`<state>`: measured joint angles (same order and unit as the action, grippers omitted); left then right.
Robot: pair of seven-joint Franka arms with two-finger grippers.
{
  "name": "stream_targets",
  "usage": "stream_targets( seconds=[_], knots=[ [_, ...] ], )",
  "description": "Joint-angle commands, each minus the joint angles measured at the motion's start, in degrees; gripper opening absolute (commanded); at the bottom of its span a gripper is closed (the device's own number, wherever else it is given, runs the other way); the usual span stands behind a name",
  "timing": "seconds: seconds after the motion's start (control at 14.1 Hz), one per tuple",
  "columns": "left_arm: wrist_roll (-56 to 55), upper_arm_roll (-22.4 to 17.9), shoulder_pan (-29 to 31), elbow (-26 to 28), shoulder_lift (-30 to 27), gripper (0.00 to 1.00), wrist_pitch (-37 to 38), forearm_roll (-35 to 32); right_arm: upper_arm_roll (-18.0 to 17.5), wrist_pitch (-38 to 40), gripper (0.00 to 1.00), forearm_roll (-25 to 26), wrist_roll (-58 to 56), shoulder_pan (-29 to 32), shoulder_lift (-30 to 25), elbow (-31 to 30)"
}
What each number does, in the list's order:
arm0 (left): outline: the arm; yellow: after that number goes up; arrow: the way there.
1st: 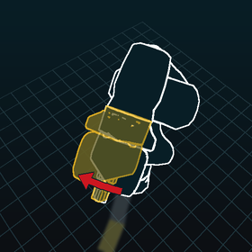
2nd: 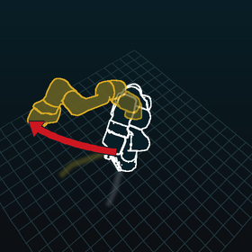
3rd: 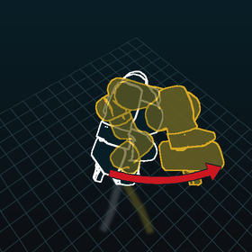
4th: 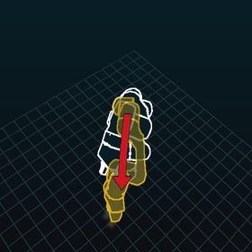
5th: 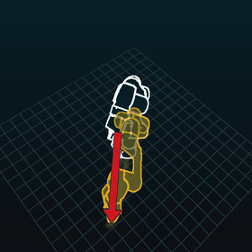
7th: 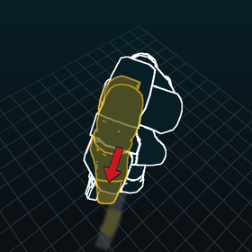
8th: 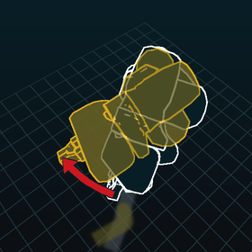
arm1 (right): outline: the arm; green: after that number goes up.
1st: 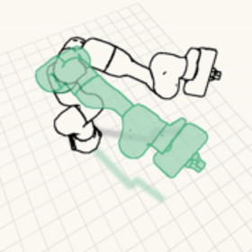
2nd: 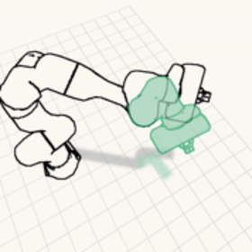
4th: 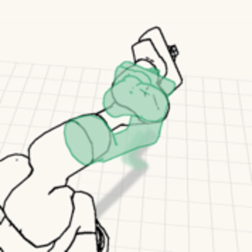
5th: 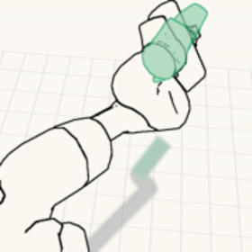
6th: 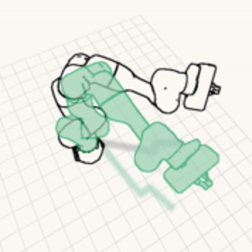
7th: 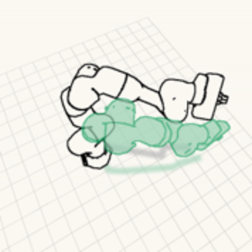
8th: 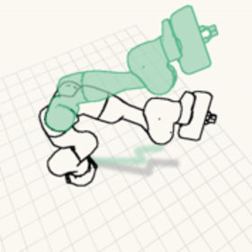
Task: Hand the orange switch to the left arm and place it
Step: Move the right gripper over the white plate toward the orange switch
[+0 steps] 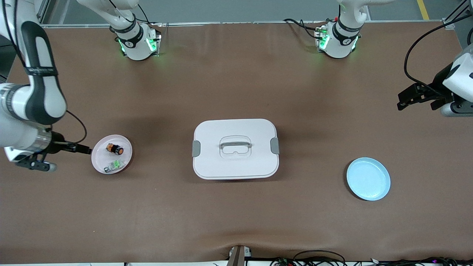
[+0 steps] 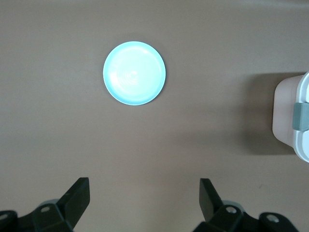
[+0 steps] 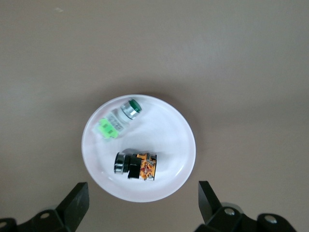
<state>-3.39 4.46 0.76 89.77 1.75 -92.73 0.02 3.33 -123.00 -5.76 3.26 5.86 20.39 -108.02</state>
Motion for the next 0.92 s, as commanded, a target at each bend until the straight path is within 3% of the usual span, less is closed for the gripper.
stream_targets(
  seconds=[0.0,0.43,0.85],
  knots=[
    [0.05,0.2,0.12,-1.0,0.19,1.0,0.88,-1.16,-0.6,-3.56,1.0,-0.74,7.62,-0.5,-2.11,-5.97],
    [0.05,0.11,0.21,-0.92,0.19,1.0,0.88,-1.16,-0.6,-10.58,1.0,-6.89,7.81,-0.85,-1.58,-11.33],
    [0.22,0.11,0.21,-1.0,0.19,1.0,1.32,-1.16,-0.6,-13.4,1.0,-7.78,7.72,-3.66,0.52,-12.48]
  ],
)
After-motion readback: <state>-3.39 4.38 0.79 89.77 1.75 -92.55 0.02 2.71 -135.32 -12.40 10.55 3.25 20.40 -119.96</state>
